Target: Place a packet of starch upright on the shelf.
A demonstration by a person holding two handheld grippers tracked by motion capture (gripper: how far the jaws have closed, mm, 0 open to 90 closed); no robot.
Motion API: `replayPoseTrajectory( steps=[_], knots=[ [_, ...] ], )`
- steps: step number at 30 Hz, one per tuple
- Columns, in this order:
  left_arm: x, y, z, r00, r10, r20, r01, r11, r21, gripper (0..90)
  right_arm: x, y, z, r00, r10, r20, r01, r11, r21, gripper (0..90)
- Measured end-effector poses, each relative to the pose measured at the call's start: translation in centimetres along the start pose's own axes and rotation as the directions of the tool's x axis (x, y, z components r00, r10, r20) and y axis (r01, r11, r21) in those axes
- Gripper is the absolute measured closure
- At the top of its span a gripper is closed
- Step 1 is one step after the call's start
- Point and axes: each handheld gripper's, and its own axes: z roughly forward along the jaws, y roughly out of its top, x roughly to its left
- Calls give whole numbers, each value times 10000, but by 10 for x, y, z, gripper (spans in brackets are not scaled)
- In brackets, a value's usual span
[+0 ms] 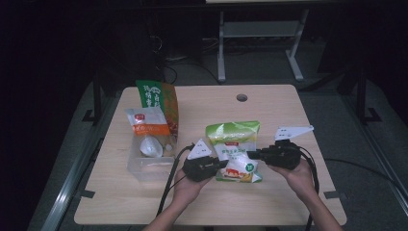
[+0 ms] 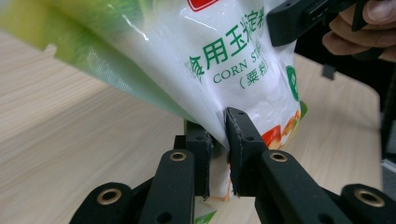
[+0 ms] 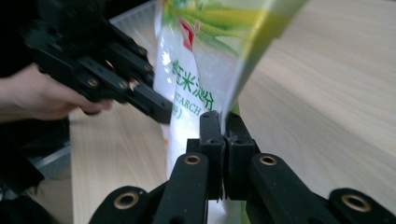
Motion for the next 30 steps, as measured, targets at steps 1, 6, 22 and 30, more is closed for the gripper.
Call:
replayPoseTrajectory(
  steps=[1,6,22,30],
  knots=[
    [0,0,0,10000,0,0,0,10000,0,805,0,0,0,10000,0,0,0,10000,0,871],
    [-4,-5,-4,9969,714,-316,-705,9971,289,813,-1,-6,12,10000,-20,-37,23,9972,745,836],
    [-6,-5,-7,9929,1158,-262,-1147,9926,405,814,8,5,28,9971,-426,-632,504,9905,1282,608],
    [-6,-6,-8,9942,1049,-217,-1040,9937,409,809,10,7,31,9982,-514,-306,553,9880,1439,755]
  ],
)
